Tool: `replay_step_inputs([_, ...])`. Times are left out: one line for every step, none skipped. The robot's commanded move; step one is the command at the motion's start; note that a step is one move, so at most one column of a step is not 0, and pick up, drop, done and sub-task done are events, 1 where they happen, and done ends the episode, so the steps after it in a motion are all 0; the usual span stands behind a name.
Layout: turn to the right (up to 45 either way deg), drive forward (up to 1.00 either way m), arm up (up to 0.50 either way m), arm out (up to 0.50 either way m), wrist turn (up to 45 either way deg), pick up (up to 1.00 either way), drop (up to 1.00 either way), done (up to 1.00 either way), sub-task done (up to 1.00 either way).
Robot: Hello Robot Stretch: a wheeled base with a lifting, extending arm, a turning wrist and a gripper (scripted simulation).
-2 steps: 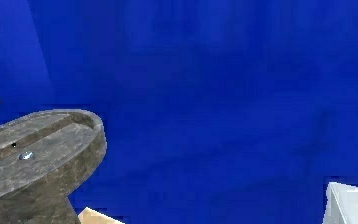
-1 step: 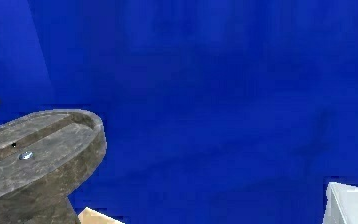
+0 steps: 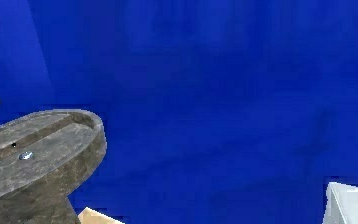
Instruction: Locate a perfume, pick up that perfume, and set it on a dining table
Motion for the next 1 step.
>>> replay_step_inputs([0.0, 0.0, 0.0, 0.0, 0.0, 1.0, 0.0, 0.0, 0.0])
